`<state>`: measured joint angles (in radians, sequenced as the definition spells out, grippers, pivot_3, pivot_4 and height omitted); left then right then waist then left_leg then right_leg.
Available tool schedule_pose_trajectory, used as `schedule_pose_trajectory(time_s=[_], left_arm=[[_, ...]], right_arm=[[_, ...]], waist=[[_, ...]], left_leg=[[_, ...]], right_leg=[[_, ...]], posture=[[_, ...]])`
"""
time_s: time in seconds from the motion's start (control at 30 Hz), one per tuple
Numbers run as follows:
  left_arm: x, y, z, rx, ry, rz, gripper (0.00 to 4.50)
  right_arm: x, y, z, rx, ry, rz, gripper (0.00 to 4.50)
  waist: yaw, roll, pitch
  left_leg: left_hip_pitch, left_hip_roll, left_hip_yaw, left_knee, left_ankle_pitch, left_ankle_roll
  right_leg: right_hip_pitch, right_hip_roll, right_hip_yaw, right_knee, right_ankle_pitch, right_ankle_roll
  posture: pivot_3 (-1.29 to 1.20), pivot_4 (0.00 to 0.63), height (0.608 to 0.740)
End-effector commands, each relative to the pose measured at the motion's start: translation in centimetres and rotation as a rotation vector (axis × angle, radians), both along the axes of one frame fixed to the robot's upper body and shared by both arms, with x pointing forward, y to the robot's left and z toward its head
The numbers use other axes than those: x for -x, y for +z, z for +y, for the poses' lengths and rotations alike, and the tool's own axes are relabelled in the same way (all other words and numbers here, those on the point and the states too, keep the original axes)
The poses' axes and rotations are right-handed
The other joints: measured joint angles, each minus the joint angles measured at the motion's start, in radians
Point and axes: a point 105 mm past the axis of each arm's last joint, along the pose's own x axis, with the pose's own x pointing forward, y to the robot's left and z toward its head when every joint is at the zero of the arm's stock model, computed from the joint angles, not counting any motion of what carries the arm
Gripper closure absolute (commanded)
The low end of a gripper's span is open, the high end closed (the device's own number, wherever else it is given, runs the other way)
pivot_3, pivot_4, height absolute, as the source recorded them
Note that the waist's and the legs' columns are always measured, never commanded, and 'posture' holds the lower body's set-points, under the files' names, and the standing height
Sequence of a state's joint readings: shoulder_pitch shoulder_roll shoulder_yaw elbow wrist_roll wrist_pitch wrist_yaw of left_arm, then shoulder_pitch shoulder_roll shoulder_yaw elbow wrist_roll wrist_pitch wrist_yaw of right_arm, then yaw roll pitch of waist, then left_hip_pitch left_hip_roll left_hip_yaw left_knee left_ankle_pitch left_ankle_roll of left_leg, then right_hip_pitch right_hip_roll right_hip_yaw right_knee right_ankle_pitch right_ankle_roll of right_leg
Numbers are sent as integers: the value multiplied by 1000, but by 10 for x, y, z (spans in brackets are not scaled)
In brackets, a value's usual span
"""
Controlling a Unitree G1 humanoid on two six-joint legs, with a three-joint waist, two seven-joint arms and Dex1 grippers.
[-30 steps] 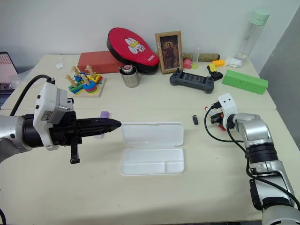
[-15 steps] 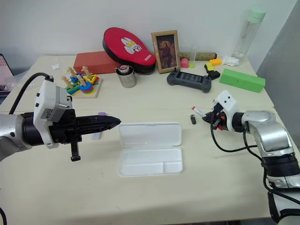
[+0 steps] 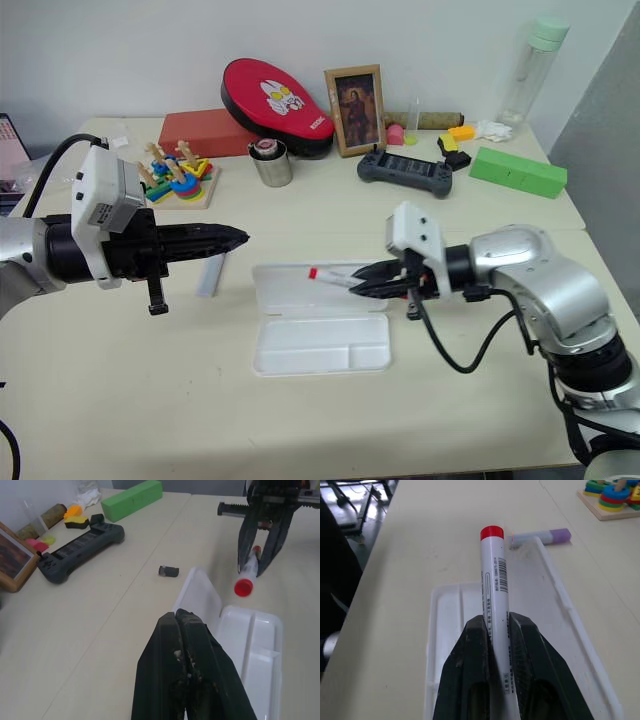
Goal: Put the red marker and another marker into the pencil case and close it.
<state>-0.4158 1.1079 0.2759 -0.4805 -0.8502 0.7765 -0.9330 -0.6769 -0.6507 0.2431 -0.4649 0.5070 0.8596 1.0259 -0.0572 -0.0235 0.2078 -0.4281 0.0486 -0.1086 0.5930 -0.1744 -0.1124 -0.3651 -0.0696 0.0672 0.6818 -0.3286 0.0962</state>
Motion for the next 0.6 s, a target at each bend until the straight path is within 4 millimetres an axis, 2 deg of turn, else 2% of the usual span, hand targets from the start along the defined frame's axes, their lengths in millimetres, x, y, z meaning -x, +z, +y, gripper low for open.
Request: schedule_pose_trajectory(time_s=[0.03,0.37,0.53,0.6], left_arm=[[1,10,1,-23,-5,-55,4500],[0,13,-2,-21,-7,-76,4500],[0,14,-1,-20,-1,-82,4500],[0,14,-1,-21,0,-84,4500]], right_arm=[[-5,-15,11,35,-30,-1,4236],[-14,-56,17,129,-56,77,4236],[-14,-61,15,145,-38,90,4236],[-14,-62,14,150,-25,89,3532]], waist=[[0,0,0],[1,0,0],[0,0,0],[0,0,0]], left_leg=[[-1,0,0,0,0,0],[-3,0,0,0,0,0],[-3,0,0,0,0,0],[-3,0,0,0,0,0]], right_leg=[[-1,0,0,0,0,0],[-4,0,0,1,0,0],[-4,0,0,1,0,0],[-4,0,0,1,0,0]], posture=[[0,150,740],[0,150,740],[0,150,740],[0,150,740]])
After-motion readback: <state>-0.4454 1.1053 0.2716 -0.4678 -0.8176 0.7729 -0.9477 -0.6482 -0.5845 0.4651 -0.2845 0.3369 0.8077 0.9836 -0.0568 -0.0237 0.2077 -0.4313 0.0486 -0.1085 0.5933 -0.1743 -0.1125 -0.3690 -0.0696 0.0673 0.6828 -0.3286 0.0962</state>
